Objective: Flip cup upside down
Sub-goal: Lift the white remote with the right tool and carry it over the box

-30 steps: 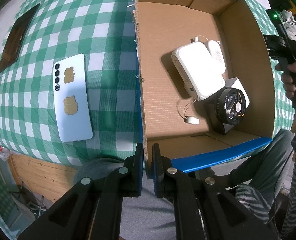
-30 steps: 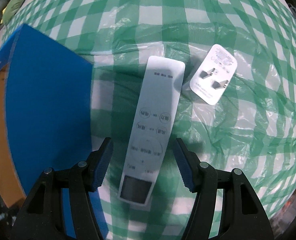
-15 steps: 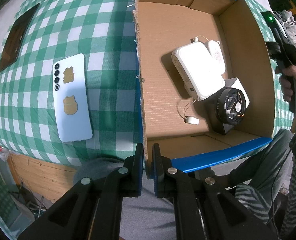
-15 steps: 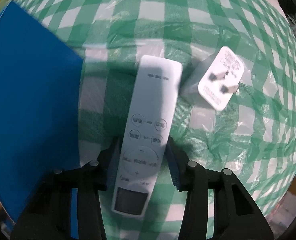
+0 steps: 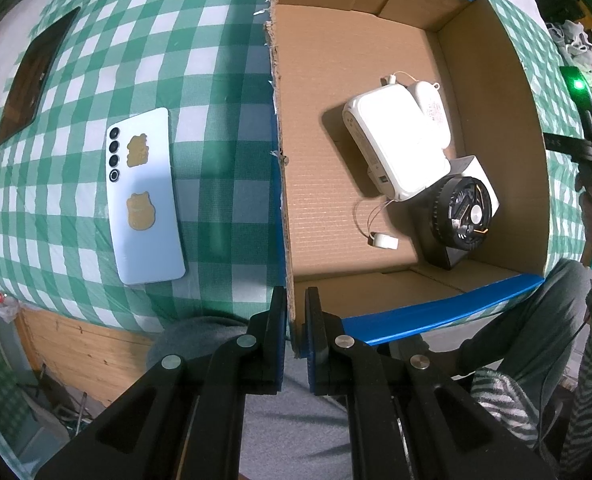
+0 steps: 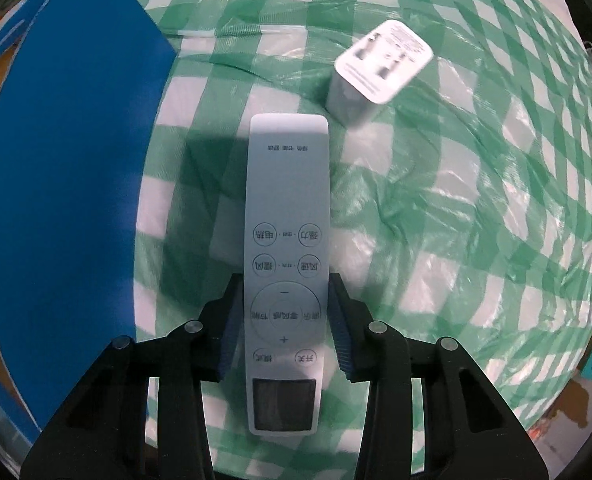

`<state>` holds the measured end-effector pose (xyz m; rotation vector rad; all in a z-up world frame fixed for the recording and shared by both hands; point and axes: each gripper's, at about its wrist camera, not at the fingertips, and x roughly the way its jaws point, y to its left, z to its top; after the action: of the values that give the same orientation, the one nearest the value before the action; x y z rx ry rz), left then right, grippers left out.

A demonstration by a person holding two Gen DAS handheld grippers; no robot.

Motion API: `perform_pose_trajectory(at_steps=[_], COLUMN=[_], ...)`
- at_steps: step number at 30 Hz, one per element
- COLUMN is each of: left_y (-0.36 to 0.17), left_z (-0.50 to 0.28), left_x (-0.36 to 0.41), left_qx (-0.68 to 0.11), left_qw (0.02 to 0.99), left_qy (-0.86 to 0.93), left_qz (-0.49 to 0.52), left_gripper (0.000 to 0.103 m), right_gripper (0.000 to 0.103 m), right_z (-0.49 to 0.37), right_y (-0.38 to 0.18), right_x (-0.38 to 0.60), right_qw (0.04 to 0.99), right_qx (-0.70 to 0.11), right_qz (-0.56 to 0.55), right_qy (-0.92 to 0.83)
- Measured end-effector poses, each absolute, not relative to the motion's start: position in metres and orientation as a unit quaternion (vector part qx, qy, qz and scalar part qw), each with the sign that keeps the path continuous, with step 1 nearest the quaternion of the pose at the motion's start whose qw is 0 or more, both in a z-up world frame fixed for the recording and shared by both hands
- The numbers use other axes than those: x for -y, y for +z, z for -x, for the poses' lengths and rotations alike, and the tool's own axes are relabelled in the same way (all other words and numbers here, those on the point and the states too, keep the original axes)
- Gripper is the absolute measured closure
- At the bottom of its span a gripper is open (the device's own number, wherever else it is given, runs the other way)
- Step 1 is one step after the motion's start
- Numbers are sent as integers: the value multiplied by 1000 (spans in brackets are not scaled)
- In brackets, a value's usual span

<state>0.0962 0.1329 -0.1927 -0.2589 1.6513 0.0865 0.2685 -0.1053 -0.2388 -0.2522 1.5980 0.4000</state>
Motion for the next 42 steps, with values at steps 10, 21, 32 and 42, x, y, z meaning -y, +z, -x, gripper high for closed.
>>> perform_pose_trajectory(at_steps=[10, 21, 32, 42], left_y=[-194, -194, -195, -195], left_z=[-96, -97, -97, -97], left_x=[-133, -136, -137, -137], left_qx=[-733, -733, -733, -734], left_qw=[669, 669, 669, 669], left_qy=[39, 40, 39, 40], left_qz=[113, 114, 112, 111], left_gripper=[96, 96, 96, 96], right_gripper=[64, 64, 64, 64], right_z=[-249, -259, -279, -281], right_y=[-214, -167, -137, -95], right_x=[128, 153, 131, 119], right_qw=[682, 693, 700, 719], right_qx=[-696, -680, -671, -644], right_qz=[101, 93, 89, 87], right_qy=[199, 223, 228, 245])
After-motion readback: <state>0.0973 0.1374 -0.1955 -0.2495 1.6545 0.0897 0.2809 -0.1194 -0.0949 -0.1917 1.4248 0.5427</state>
